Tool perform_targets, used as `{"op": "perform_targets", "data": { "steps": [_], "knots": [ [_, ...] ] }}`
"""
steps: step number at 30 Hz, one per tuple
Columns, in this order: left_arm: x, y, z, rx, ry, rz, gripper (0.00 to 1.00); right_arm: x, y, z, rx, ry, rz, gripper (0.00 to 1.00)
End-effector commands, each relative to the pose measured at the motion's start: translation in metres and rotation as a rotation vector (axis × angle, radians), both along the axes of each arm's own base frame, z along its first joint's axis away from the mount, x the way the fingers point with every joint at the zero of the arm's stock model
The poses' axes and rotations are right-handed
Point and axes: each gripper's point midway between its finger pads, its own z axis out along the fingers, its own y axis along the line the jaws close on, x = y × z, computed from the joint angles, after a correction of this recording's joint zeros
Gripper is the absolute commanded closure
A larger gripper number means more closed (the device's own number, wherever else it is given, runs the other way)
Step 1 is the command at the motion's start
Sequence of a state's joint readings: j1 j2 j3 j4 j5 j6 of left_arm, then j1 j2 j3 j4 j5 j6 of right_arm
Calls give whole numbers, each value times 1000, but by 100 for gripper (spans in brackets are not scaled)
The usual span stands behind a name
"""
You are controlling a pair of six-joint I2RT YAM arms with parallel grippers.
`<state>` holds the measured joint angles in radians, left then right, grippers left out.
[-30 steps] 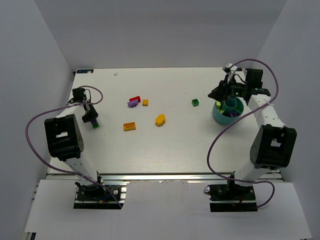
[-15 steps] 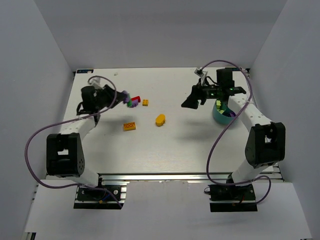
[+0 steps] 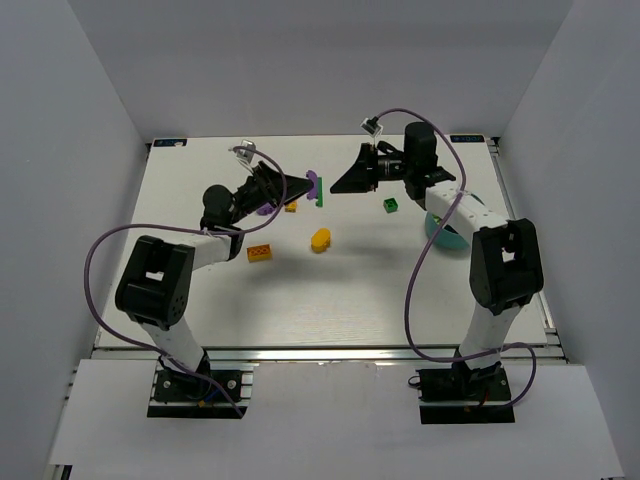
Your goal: Sort the legos into containers by color
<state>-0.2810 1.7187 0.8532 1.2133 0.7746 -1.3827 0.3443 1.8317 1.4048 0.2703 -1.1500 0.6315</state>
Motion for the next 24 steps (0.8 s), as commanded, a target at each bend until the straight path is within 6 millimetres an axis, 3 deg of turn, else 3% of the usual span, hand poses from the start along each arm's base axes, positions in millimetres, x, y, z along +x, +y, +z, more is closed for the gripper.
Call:
{"op": "perform_targets", "data": {
  "steps": [1,8,16,24],
  "knots": [
    [-25,-7,49,-108,-170,-66,100,-12,0,41,74,-63,59,13],
    [-26,-9,45,-109,-165,-72,100,-29,-1,40,85,-73,96,14],
    [-22,-11,41,-105,-157,-72,100,-39,16,37,59,-71,111,17],
    [-18,-11,36,-88,-151,-52,100,-41,21,27,26,-59,90,27]
  ]
}}
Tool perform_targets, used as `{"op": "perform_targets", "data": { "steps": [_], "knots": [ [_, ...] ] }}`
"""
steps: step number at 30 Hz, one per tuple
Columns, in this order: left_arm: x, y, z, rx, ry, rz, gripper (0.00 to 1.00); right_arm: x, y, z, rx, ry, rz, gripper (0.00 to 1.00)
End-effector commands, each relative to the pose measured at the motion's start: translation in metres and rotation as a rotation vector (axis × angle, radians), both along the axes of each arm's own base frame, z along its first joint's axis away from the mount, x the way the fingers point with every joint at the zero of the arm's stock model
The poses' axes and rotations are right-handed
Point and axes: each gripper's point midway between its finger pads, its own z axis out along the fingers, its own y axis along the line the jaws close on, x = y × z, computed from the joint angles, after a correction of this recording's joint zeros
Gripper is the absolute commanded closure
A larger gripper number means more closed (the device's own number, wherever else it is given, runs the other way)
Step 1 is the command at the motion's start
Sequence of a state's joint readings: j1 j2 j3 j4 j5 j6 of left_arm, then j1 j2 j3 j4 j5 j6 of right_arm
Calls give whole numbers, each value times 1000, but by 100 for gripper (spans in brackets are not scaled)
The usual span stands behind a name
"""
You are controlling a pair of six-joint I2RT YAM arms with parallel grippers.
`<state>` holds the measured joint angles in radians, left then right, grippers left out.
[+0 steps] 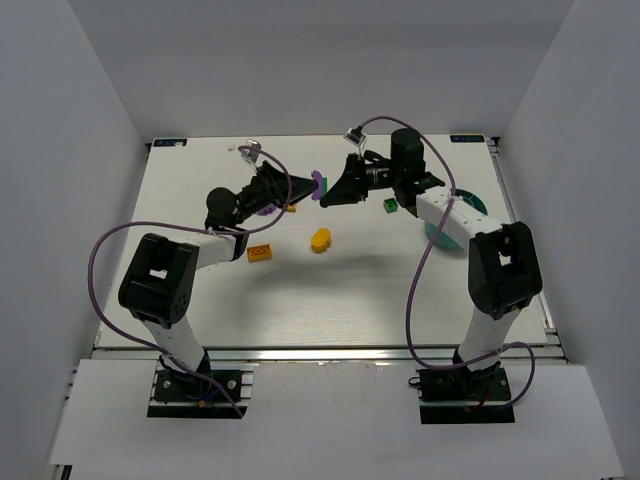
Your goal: Sort the legos into containers by color
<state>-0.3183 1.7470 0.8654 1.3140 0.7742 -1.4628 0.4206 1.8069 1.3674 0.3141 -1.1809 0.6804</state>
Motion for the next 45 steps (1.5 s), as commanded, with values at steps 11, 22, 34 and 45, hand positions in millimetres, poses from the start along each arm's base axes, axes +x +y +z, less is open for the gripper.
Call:
{"op": "perform_targets", "data": {
  "steps": [11,22,34,45],
  "knots": [
    [-1,0,19,-7,-136,22,100,-3,-3,25,12,-109,-38,78],
    [39,30,-12,201,-80,204,100,15,-77,-20,-266,-299,-225,98],
    [35,39,-31,363,-76,260,100,12,-205,-77,-860,-950,-172,95],
    [19,42,-44,367,-50,247,100,52,-269,-75,-1106,-881,-383,99]
  ]
}}
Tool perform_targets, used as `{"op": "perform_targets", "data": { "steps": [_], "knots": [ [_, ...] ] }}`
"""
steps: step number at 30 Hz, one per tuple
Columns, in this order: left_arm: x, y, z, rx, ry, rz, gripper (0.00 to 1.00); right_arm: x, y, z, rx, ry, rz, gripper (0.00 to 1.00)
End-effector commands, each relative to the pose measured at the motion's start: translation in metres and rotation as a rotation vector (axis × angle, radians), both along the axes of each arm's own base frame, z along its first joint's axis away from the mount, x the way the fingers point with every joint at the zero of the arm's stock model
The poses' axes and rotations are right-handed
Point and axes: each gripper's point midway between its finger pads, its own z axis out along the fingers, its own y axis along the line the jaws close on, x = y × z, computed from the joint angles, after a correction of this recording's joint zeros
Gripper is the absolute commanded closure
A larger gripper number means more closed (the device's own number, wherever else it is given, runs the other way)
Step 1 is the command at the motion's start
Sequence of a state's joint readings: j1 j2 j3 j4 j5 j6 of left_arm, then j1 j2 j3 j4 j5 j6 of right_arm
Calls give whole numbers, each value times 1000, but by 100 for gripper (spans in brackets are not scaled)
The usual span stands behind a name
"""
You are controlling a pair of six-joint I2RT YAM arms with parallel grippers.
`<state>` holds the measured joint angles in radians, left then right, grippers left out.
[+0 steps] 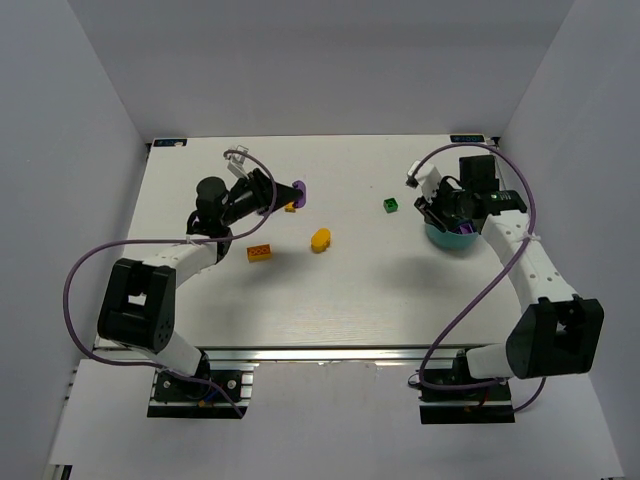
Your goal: Sort the legos into containers by color
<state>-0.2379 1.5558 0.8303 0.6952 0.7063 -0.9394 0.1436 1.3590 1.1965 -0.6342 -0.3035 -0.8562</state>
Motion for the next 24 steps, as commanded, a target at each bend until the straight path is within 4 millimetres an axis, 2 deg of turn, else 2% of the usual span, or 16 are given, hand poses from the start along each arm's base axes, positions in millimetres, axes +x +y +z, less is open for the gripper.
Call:
{"op": "perform_targets", "data": {
  "steps": [1,2,5,8,9,19,24],
  "knots": [
    [-10,1,13,2,-48,-2,100,24,-24,11,-18,-42,-142,100],
    [-11,0,14,2,-50,-6,100,35,-31,16,4,-49,-189,100],
    [-14,1,12,-4,-48,-7,100,47,-40,19,80,-14,-301,100],
    [-16,1,10,-4,-42,-10,100,61,-50,15,134,31,-382,100],
    [-18,0,11,-3,-45,-11,100,65,-61,19,152,28,-410,100],
    [-21,0,5,0,-33,-16,100,71,-92,20,203,47,-483,100],
    [-21,-3,5,0,-31,-25,100,71,-102,20,241,50,-517,98]
  ]
}}
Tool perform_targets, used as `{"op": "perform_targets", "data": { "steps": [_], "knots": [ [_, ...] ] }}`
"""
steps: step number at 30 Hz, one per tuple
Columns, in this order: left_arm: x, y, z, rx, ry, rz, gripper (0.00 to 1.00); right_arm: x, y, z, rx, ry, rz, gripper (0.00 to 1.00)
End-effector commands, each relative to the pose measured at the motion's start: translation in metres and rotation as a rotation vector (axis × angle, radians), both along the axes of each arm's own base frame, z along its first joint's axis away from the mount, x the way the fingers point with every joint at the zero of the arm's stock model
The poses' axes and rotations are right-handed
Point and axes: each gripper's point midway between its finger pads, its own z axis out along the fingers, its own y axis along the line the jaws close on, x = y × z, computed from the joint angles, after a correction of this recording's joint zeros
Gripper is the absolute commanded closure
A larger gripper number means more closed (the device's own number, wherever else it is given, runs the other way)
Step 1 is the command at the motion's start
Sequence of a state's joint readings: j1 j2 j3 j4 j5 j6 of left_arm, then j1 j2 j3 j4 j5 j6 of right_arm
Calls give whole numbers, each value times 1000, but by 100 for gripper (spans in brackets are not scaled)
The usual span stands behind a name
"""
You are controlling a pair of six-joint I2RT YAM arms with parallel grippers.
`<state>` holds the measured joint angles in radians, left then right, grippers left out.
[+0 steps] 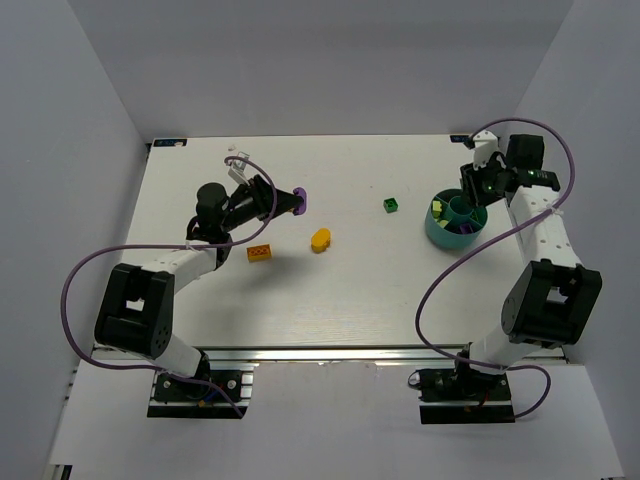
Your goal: Sort the legos into containers by color
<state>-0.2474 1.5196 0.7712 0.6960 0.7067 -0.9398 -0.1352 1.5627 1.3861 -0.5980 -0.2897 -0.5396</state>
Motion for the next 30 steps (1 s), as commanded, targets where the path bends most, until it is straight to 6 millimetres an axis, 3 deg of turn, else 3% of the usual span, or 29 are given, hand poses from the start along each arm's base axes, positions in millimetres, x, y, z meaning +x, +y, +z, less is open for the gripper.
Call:
{"op": "perform_targets", "data": {
  "steps": [1,8,22,30],
  "knots": [
    [-5,-2,15,-6,-53,-15,100,11,-3,17,46,-50,-19,98],
    [-3,-4,13,6,-50,-23,100,8,-15,6,16,-20,-20,98],
    [-4,-6,6,24,-38,-26,100,-37,-34,-19,-45,175,71,100],
    [-2,-8,3,43,-28,-38,100,-46,-42,-29,-82,221,69,100]
  ]
}}
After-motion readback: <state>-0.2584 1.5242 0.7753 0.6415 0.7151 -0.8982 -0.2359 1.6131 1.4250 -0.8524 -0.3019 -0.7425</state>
